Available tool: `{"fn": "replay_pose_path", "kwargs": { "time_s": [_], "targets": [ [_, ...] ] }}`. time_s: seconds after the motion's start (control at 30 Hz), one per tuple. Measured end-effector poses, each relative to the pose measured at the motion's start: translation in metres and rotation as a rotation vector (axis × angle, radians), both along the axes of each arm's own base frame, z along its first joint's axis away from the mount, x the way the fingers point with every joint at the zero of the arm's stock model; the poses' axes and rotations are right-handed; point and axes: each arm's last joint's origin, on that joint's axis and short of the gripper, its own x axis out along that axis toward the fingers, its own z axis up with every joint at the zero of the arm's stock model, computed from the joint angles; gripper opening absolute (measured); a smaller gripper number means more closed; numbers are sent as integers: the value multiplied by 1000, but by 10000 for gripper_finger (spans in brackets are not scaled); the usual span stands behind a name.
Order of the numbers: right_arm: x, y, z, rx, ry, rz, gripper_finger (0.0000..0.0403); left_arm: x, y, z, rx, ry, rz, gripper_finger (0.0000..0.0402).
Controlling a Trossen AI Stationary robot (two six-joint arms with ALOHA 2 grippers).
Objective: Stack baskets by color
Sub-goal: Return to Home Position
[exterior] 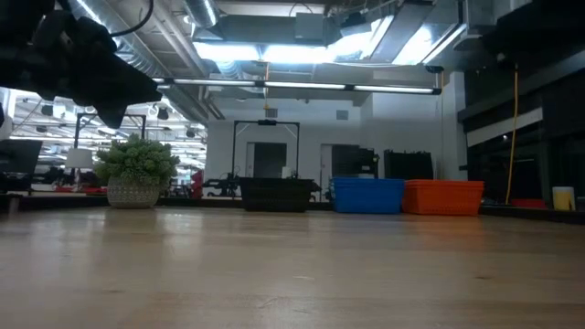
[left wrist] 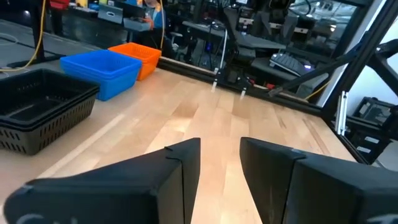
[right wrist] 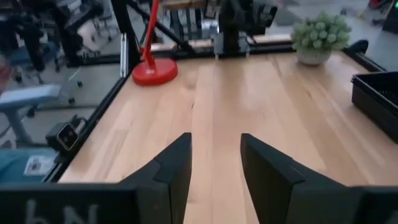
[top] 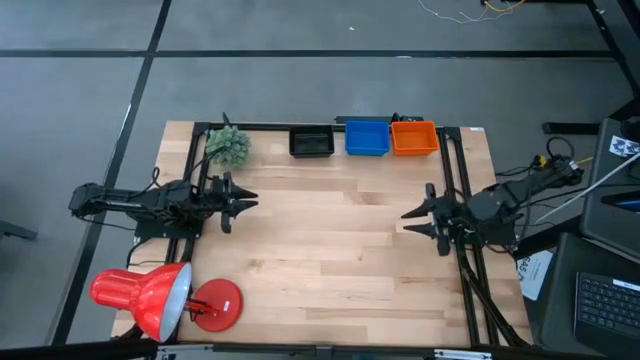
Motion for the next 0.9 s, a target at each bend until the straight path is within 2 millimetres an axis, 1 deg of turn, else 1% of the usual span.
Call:
{"fn": "replay_pose_path", "kwargs": {
  "time_s": [0.17,0.3,0.37,0.47,0.57,0.7,0.8,0.9],
  "targets": [
    [1,0,-27,-6,-58,48,137,0,0,0,0,0,1,106],
    [-2,-6,-52,-18,-26,16,137,0,0,0,0,0,1,106],
    [-3,-7,-62,-13,-22,33,137,0,0,0,0,0,1,106],
    [-5,-8,-67,8,-37,68,137,0,0,0,0,1,1,106],
    [-6,-9,-70,-16,-50,71,137,0,0,0,0,1,1,106],
    [-7,-9,-73,-89,-118,89,137,0,0,0,0,1,1,106],
    [-9,-10,-80,-96,-190,91,137,0,0,0,0,1,1,106],
    [-11,-12,-80,-109,-232,80,137,0,0,0,-1,2,1,106]
  ]
}}
